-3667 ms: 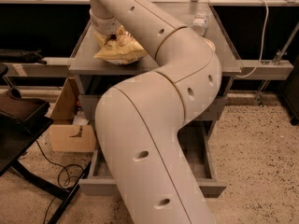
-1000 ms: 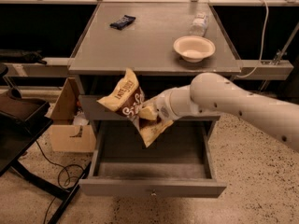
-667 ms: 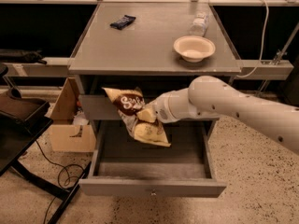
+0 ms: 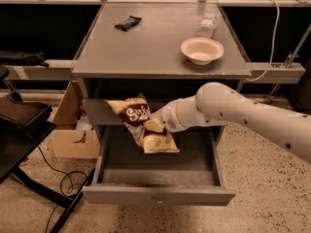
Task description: Place brown chip bag into middle drawer
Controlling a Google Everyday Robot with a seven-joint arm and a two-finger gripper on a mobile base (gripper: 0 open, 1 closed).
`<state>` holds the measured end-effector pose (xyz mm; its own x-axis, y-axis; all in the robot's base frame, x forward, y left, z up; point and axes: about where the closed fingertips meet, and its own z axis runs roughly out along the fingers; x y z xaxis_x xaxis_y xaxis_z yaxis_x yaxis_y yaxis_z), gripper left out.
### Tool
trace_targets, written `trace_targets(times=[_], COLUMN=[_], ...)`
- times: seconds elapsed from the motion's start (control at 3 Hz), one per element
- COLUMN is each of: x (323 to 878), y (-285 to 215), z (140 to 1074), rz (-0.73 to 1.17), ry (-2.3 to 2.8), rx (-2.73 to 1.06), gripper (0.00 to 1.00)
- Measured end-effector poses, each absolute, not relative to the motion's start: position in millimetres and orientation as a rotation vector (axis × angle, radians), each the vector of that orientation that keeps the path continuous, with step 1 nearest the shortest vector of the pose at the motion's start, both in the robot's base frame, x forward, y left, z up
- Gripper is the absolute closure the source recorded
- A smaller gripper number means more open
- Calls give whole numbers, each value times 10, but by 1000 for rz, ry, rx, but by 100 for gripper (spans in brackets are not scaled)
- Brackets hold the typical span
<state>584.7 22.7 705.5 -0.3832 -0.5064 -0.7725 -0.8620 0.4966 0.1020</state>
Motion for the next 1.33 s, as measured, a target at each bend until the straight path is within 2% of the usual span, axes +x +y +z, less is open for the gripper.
trace_targets(times=[0.67,1.33], x=[5419,5831], y=[24,-101], z=[5941,5248], rz=[689,609], ry=[1975,1982], rx=[-1523,-1661], gripper=[100,100])
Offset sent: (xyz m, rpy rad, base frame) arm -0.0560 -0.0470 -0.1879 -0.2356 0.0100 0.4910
